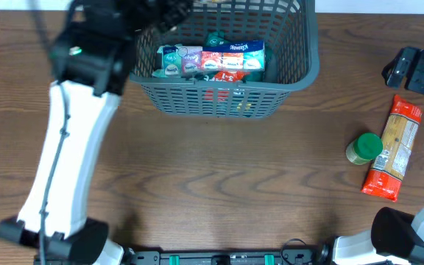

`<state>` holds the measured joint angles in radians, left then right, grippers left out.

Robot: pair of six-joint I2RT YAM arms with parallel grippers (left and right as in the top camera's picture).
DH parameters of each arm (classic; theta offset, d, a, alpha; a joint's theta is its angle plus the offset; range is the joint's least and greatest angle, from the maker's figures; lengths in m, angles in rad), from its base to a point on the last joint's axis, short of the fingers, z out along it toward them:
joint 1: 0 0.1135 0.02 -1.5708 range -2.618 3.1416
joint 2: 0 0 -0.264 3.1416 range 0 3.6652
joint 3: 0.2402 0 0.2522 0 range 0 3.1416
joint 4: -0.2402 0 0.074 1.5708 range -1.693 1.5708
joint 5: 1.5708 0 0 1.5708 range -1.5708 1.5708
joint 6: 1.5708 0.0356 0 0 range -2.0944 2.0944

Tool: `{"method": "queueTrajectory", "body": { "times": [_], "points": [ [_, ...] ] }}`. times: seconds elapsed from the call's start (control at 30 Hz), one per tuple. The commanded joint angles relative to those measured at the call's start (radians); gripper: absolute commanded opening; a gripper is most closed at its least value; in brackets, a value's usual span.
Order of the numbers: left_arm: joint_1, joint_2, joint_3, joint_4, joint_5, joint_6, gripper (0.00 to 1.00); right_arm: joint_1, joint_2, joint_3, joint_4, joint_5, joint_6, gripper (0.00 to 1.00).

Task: Pack container
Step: 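Lift the gold mushroom bag and carry it right over the basket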

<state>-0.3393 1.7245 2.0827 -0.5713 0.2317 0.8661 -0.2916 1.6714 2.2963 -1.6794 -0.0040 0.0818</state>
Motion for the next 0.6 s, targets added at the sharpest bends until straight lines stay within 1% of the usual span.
{"method": "queueTrajectory", "body": {
  "times": [0.0,0.33,0.57],
  "points": [
    [-0.011,0.095,0.003,0.016,-0.004,0.117,0.06,-0.002,0.002,0.019,-0.002,-0.011,-0.016,0.99],
    [-0.012,0.39,0.003,-0.058,-0.004,0.117,0.06,-0.002,0.002,0.02,-0.005,-0.01,-0.017,0.99],
    [-0.008,0.491,0.002,-0.109,-0.032,0.117,0.06,-0.002,0.002,0.02,-0.005,0.0,-0.018,0.99]
  ]
}}
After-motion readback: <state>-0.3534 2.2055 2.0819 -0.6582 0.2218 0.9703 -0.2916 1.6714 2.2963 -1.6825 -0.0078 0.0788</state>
